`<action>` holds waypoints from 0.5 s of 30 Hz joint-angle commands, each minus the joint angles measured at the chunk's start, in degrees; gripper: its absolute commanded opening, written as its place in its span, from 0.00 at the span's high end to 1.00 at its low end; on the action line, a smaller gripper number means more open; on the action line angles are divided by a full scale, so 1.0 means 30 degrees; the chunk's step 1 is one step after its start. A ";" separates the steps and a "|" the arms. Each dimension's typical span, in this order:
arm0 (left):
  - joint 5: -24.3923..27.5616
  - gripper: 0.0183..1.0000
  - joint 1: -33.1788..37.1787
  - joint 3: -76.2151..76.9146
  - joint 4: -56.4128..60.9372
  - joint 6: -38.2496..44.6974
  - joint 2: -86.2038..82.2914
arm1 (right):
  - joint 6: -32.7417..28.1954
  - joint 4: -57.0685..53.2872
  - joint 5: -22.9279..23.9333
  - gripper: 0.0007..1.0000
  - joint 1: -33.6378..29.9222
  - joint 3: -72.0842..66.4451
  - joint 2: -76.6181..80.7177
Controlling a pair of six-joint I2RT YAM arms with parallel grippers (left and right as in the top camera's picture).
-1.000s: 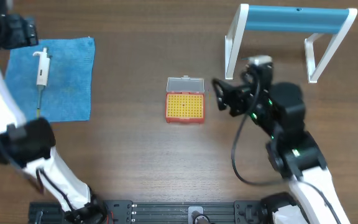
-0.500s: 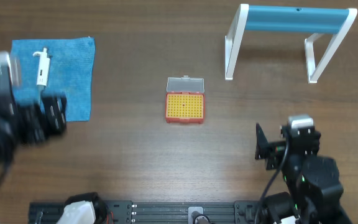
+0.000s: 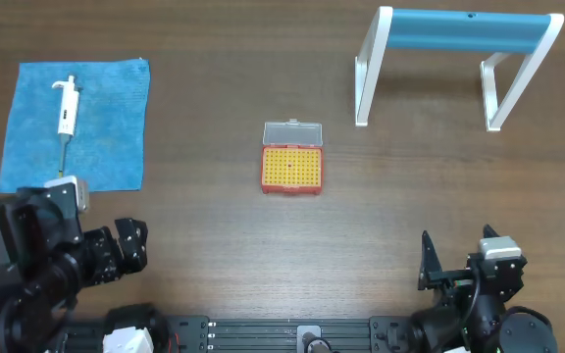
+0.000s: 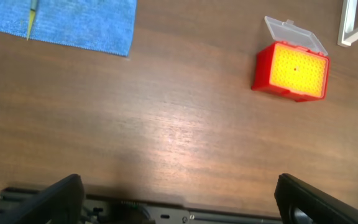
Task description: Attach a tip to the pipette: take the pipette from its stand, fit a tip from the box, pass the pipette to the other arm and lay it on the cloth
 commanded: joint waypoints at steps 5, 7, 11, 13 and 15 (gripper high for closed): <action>0.0197 0.01 -0.0095 -0.0204 0.0182 -0.0219 0.0517 | 0.0401 -0.0787 0.0189 0.10 0.0022 -0.0080 0.0153; 0.0204 0.01 -0.0095 -0.0211 0.0182 -0.0219 0.0517 | 0.0401 -0.1275 0.0189 0.10 0.0022 -0.0080 0.0153; 0.0204 0.01 -0.0233 -0.0248 0.0182 -0.0219 0.0474 | 0.0401 -0.2127 0.0189 0.10 0.0022 -0.0080 0.0153; 0.0197 0.01 -0.0240 -0.0459 0.0182 -0.0219 0.0255 | 0.0401 -0.2127 0.0189 0.10 0.0022 -0.0080 0.0153; -0.0612 0.01 -0.0240 -0.0678 0.0277 0.0000 -0.0153 | 0.0401 -0.2127 0.0189 0.10 0.0022 -0.0080 0.0153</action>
